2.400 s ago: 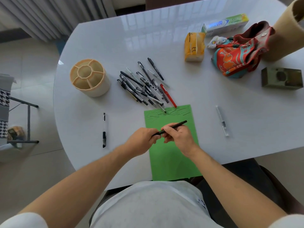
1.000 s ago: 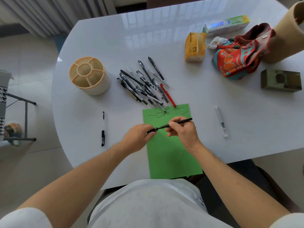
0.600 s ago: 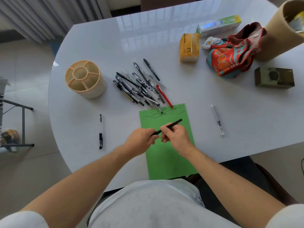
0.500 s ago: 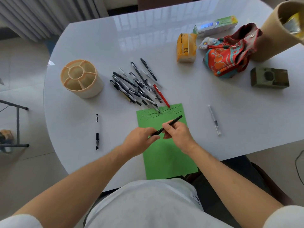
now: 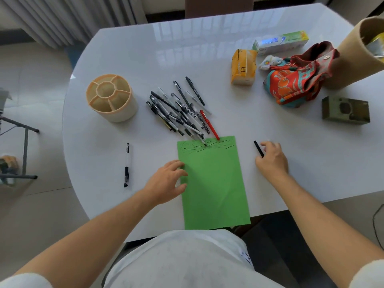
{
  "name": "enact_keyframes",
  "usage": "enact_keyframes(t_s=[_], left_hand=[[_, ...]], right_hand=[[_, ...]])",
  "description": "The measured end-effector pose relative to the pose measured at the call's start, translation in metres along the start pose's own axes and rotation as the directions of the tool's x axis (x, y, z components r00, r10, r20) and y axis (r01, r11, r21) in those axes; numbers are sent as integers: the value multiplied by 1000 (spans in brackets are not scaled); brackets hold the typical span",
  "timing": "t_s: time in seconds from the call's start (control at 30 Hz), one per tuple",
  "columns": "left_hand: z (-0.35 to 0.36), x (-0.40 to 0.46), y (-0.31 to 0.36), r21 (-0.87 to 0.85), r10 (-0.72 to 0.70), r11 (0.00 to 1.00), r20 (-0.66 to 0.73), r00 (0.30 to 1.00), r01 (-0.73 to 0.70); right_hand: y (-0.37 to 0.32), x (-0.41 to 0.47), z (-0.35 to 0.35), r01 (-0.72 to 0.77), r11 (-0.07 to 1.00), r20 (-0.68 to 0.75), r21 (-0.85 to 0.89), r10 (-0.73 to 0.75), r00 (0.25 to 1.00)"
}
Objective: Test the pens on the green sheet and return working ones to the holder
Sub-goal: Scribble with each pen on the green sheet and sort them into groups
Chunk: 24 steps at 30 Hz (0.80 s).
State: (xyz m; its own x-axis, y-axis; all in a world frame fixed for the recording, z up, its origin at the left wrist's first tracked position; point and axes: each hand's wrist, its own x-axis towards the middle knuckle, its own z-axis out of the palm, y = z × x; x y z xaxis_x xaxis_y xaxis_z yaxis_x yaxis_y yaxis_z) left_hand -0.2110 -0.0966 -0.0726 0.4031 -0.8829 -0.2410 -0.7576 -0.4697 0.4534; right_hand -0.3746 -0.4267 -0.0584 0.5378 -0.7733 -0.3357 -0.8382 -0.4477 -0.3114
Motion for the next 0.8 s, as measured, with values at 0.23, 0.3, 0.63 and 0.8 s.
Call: enact_keyframes(t_s=[0.23, 0.3, 0.63, 0.8], left_hand=[[-2, -2, -1, -71, -45, 996, 57, 997, 49], [-3, -3, -1, -76, -57, 995, 79, 995, 63], [-8, 0, 1, -107, -73, 991, 103, 992, 84], [-17, 8, 10, -248, -174, 959, -136, 975, 136]], right_hand=[[-96, 7, 39, 294, 940, -37, 173, -292, 956], [-117, 12, 49, 262, 951, -10, 165, -264, 964], [-110, 15, 43, 68, 834, -62, 548, -40, 997], [-82, -26, 12, 9, 493, 12, 870, -40, 999]])
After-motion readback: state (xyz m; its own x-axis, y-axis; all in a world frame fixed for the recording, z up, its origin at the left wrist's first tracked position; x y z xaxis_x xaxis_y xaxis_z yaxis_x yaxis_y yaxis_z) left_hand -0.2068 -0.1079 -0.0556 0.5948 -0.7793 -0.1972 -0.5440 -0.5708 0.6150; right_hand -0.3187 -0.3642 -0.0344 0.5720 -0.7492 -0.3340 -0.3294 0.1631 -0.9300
